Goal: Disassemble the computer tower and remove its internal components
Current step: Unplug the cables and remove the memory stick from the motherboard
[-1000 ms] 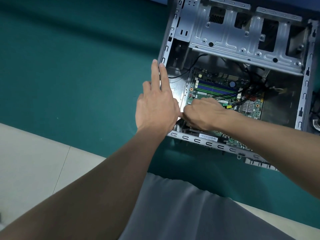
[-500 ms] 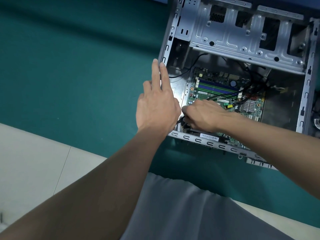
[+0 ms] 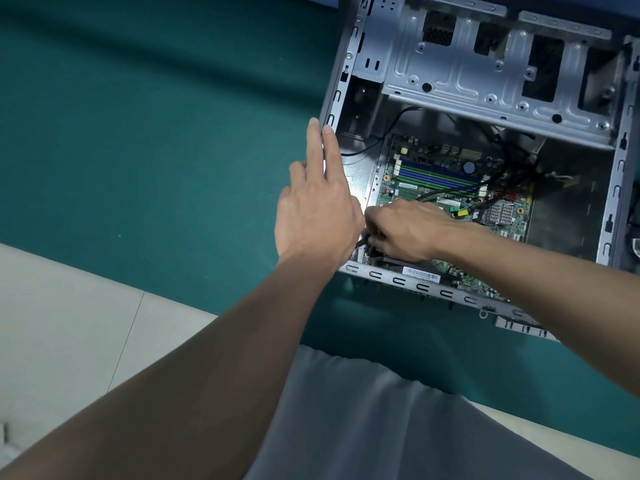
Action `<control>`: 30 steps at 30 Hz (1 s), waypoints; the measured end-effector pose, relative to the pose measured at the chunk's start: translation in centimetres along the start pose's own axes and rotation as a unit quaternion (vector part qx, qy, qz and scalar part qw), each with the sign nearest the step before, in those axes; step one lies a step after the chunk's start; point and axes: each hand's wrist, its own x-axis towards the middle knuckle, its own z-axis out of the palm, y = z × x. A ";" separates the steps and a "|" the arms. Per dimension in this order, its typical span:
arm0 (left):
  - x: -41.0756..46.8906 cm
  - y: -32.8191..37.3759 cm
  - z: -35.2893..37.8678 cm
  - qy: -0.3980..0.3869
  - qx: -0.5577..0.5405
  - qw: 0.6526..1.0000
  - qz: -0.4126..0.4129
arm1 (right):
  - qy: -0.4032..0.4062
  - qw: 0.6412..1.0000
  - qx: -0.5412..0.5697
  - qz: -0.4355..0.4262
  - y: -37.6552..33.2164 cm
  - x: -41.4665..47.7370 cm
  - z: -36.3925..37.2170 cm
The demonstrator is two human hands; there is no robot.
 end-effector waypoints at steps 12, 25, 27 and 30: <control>0.0 0.0 0.1 0.002 0.005 1.000 0.000 | 0.001 0.998 0.055 0.030 0.2 0.5 0.5; 0.0 0.0 0.1 0.003 0.013 1.000 -0.001 | 0.038 0.994 0.098 0.035 0.6 0.9 1.2; 0.0 0.0 0.1 0.004 0.014 1.000 0.000 | 0.056 0.990 0.123 0.036 0.4 0.9 1.3; 0.0 -0.1 0.1 0.006 0.011 1.000 0.002 | 0.088 0.970 0.212 0.078 0.5 1.0 1.2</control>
